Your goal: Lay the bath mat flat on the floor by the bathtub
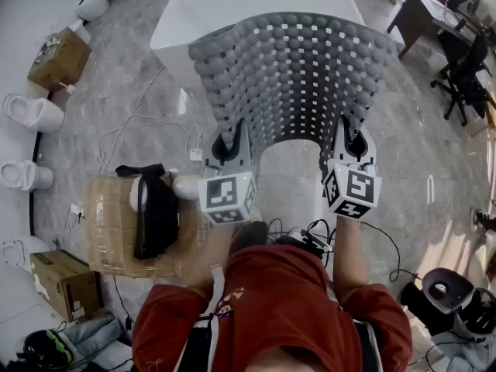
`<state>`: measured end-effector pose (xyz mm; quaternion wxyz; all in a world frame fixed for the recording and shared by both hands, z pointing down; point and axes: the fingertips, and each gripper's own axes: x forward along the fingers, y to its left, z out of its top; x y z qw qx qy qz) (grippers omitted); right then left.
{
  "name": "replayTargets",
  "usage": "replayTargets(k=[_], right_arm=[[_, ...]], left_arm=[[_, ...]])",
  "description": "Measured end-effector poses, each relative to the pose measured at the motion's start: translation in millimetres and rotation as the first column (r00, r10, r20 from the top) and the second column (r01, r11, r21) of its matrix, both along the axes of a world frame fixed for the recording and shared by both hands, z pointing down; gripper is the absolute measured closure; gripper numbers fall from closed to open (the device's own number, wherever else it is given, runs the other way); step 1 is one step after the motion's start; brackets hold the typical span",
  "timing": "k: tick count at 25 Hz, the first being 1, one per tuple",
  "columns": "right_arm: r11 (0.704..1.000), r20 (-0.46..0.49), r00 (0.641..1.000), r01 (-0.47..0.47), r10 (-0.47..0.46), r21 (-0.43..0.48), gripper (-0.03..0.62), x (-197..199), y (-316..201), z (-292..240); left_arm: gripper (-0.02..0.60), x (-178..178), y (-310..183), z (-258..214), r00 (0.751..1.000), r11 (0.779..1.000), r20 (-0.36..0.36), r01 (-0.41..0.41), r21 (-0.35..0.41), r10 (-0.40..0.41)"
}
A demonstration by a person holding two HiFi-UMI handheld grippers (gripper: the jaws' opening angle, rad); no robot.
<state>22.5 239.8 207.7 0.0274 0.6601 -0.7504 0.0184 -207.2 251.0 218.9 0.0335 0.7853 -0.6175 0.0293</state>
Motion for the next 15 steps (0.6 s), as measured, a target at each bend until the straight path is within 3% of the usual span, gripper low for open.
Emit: replayTargets(k=[6, 15], right_arm=[[1.0, 0.009, 1.0, 0.003, -0.003, 0.01, 0.54, 16.2, 56.2, -14.6], [0.999, 0.029, 1.0, -0.011, 0.01, 0.053, 0.54, 55.6, 80.6, -17.8]], left_arm=[[0.512, 17.5, 49.9, -16.5, 1.0, 1.0, -0.01, 0.027, -0.003, -0.027], [0.522, 57.6, 71.3, -20.1, 1.0, 0.999, -0.016, 0.026, 0.027, -0.025]])
